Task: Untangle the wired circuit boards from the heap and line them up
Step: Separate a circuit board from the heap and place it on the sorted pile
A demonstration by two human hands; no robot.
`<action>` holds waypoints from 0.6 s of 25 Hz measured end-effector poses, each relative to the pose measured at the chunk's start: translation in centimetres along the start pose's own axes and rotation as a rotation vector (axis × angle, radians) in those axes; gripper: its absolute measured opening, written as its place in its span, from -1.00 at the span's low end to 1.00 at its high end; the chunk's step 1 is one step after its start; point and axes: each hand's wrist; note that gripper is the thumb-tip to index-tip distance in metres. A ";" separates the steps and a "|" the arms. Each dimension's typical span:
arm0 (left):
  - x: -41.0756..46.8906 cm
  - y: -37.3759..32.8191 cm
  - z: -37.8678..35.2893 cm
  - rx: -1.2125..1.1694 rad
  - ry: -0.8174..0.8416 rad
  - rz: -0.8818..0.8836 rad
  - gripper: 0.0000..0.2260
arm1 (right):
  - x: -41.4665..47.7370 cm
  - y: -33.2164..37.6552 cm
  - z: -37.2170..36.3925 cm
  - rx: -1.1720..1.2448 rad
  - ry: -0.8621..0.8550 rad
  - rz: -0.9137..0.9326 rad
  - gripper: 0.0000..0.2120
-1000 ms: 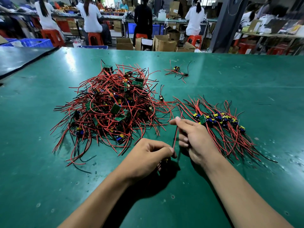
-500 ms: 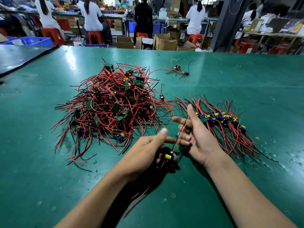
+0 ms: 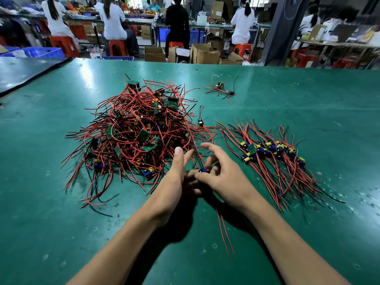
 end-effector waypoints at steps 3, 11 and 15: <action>0.2 0.2 0.2 0.053 -0.004 -0.011 -0.24 | 0.1 0.2 -0.1 -0.095 -0.091 0.047 -0.41; 0.3 0.1 -0.5 0.052 -0.083 0.044 -0.39 | -0.1 -0.8 3.6 -0.529 -0.521 -0.047 -0.48; 0.2 -0.1 -0.4 0.035 -0.175 0.011 -0.42 | -0.4 -1.0 3.7 -0.766 -0.520 -0.168 -0.56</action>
Point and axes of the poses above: each hand's wrist, its own x-axis towards the middle knuckle, its own z-axis out of the back of the hand, y = z × x, and after that the axes turned 15 degrees about y, right-handed
